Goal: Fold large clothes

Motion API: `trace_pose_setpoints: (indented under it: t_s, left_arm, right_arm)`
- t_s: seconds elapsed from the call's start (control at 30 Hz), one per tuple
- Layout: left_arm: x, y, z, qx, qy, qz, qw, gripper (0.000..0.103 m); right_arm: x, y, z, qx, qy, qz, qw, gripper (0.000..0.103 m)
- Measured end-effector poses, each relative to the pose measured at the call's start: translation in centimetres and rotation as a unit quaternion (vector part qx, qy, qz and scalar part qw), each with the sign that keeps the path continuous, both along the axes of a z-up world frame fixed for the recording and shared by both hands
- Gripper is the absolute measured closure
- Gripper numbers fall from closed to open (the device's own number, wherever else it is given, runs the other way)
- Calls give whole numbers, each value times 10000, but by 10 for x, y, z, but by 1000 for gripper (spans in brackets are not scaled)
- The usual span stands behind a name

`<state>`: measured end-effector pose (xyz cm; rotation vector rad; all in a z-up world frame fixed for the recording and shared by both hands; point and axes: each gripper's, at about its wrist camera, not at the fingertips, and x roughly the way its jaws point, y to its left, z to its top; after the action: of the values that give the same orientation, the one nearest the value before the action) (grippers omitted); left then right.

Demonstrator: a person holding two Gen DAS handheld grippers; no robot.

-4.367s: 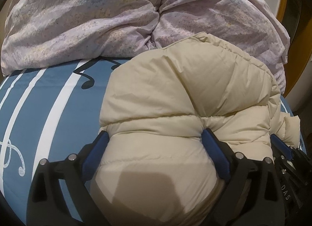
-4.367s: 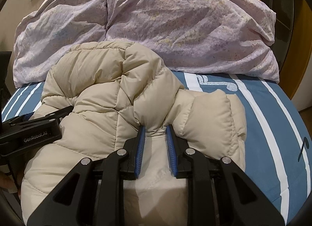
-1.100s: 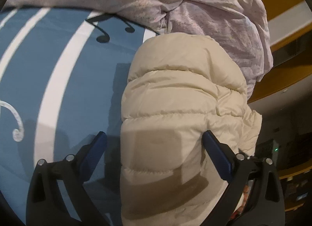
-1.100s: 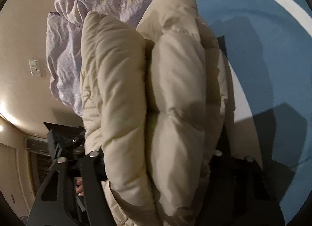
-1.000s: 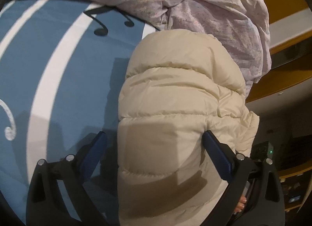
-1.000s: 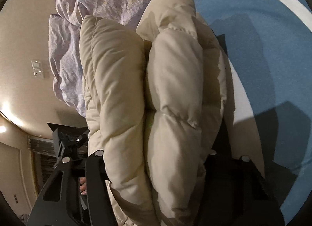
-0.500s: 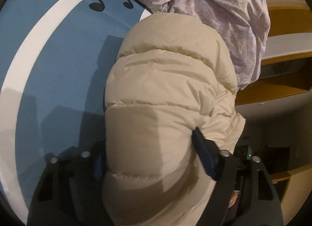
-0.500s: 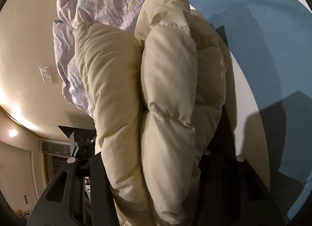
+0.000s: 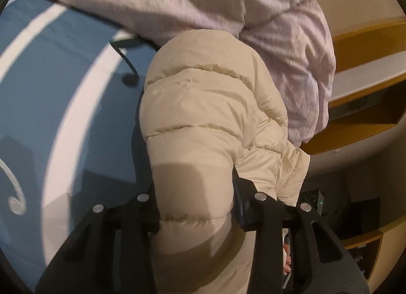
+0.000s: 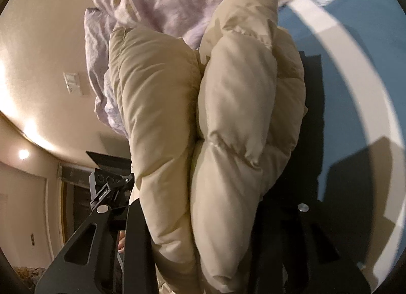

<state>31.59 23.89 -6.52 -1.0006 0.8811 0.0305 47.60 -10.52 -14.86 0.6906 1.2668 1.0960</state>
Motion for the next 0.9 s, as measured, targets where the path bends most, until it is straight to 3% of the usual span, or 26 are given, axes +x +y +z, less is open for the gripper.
trace_pose_setpoints:
  t_s: [0.3,0.63,0.9]
  left_arm:
    - [-17,49,10,221,-115,455,9987,64]
    - [-9,55,0,630,80,480,9968,63]
    - [-3,49,-3,1191,383,466,9910,46]
  right_arm:
    - [12,50,6,35,-185,465,9987,67]
    - [12,69,1,-370,-344,532,9973,67]
    - [7,66,17,-1197,-793,223,9894,37]
